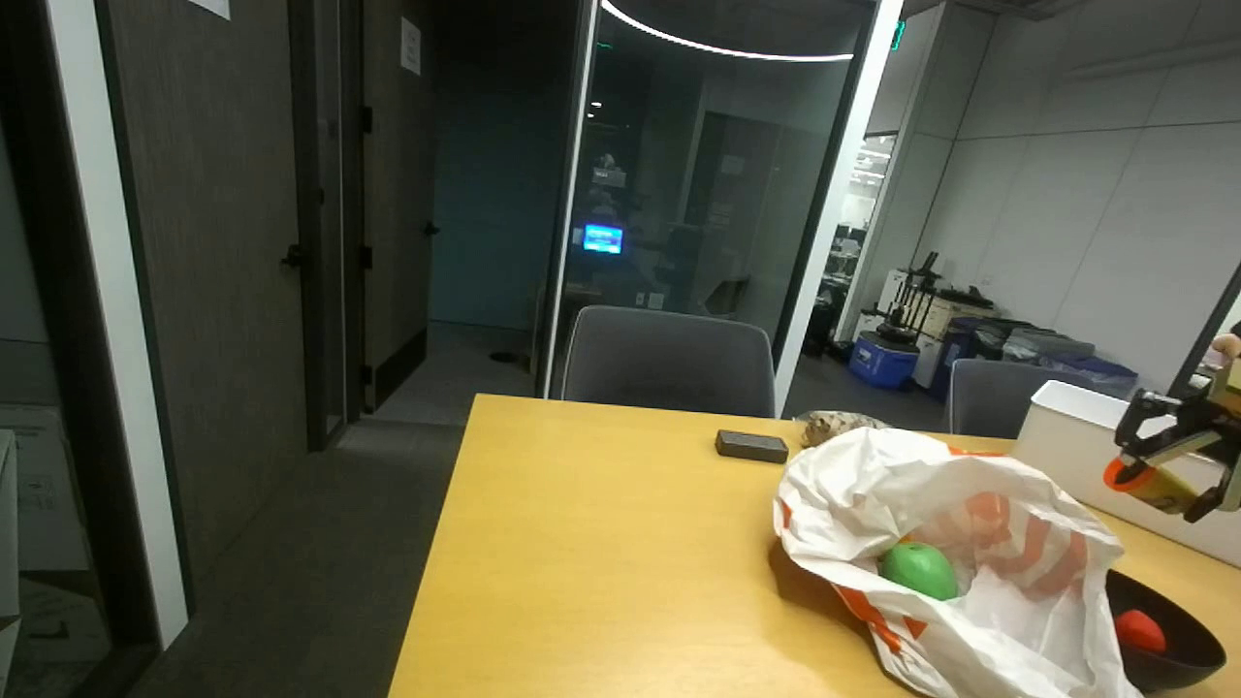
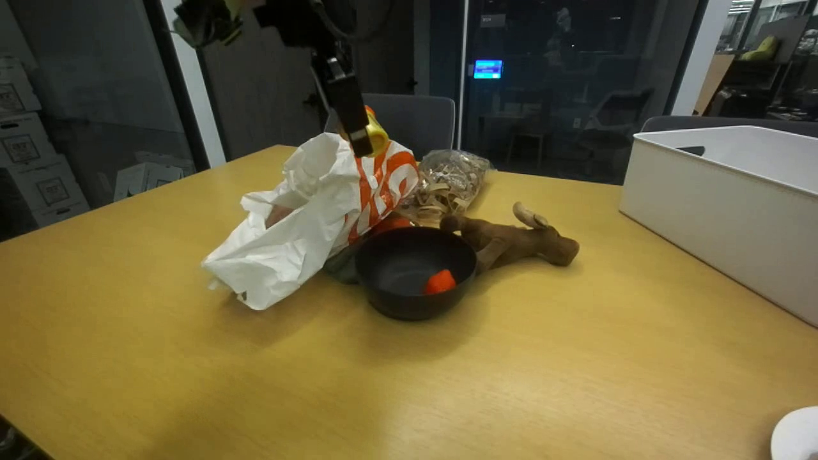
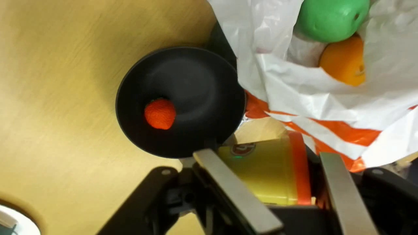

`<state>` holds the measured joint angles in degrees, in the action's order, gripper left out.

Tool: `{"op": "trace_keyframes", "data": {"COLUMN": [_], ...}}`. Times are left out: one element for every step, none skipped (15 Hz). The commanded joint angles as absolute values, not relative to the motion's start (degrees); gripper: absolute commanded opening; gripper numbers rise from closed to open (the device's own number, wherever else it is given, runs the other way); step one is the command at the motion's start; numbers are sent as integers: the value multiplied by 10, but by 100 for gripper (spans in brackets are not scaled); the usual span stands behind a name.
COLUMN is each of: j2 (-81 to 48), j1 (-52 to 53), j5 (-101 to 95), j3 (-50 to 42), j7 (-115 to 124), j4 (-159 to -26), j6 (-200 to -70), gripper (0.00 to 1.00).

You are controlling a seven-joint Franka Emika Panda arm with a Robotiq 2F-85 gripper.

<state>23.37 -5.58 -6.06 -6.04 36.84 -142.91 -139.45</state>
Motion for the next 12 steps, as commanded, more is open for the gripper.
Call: {"op": "trace_keyframes", "data": {"j2": [320,318,315,305,292,275,260,240,219,195,168,141], "j1": [-38,-27,-13,4,21,39,54,69,77,77,64,39], "j5": [-11,8,30,54,79,104,126,148,164,167,147,104], "j3": [-29,-21,-16,-14,-13,-14,-17,-21,-21,-18,-5,16], "j7": [275,253,229,205,181,155,128,103,81,69,83,130], "j4": [-1473,-1473,-1473,-1471,-1469,-1463,-1459,-1452,-1443,-1432,-1419,-1408], "j6": [-1380,-1383,-1388,-1393,-1396,-1393,-1388,-1376,-1360,-1335,-1307,-1296], "gripper": [33,33,33,33,33,33,33,33,33,33,33,33]}}
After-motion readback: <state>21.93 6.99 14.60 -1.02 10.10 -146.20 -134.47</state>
